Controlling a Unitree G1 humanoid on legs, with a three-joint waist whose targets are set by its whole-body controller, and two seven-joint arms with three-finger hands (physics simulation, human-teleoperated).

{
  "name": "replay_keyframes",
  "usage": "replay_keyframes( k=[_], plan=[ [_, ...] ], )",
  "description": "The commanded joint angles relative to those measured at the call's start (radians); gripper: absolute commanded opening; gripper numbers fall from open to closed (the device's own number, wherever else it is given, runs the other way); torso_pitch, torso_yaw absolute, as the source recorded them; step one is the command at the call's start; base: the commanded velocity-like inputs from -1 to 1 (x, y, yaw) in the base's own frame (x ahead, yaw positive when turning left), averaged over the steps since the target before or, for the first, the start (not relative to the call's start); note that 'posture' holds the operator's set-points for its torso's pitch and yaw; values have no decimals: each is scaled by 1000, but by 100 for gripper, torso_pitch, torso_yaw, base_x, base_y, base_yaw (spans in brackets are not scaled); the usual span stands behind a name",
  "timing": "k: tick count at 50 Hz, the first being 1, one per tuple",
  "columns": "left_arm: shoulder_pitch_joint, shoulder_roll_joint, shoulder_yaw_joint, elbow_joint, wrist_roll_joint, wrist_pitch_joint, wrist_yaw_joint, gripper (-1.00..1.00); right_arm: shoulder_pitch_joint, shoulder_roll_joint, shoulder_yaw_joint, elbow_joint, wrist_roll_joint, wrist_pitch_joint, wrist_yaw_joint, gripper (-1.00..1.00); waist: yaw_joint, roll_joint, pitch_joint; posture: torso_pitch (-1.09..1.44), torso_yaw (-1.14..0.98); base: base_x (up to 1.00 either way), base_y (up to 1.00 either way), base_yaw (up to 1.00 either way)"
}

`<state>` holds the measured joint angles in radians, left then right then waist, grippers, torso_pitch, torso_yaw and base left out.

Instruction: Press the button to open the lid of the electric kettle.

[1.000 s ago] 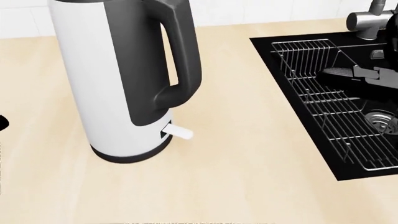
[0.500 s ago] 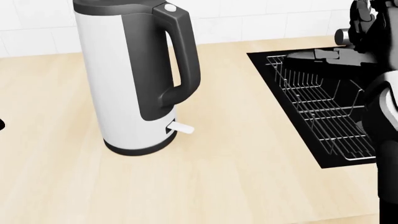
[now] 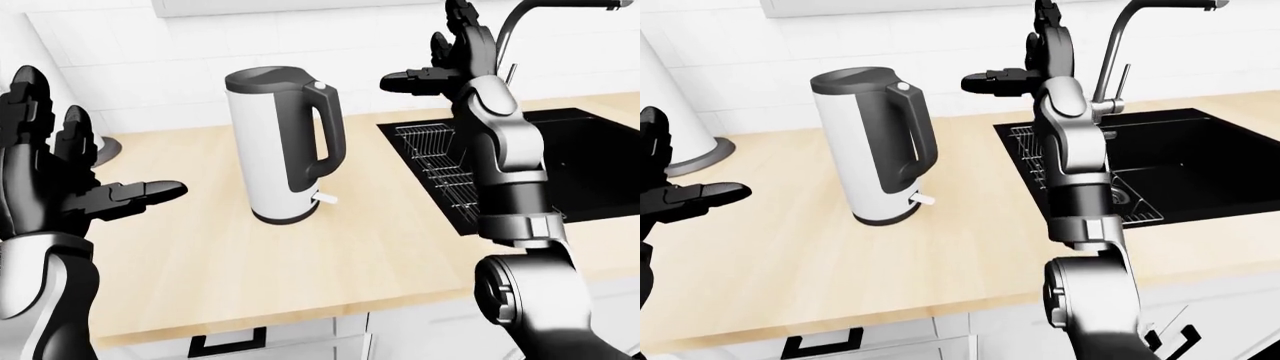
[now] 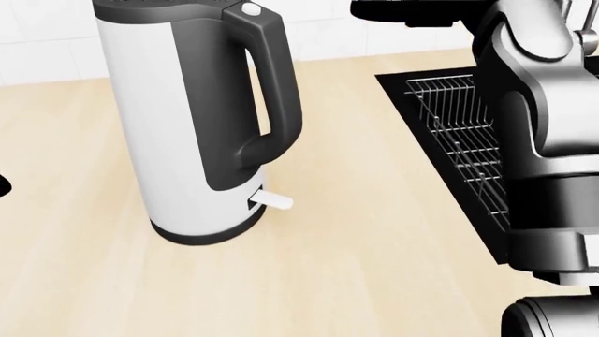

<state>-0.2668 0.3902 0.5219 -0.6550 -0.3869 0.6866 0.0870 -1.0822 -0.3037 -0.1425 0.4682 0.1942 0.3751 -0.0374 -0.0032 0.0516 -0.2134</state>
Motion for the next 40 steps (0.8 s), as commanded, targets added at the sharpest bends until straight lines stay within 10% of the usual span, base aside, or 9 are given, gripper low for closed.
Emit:
replay_keyframes(
  k=[1, 16, 40],
  plan=[
    [-21, 16, 10, -23, -1, -27, 1, 100, -71, -9, -3, -8, -2, -45, 5, 100, -1, 1, -17, -32, 0, 0, 0, 0],
    [-26, 21, 14, -22, -9, -24, 5, 100, -296, -4, 11, 342, -33, -184, 37, 100, -10, 11, -10, -32, 0, 0, 0, 0],
    [-17, 19, 15, -20, -8, -33, 3, 100, -232, 54, 40, 198, -76, -102, 106, 100, 0, 9, -4, -32, 0, 0, 0, 0]
  ],
)
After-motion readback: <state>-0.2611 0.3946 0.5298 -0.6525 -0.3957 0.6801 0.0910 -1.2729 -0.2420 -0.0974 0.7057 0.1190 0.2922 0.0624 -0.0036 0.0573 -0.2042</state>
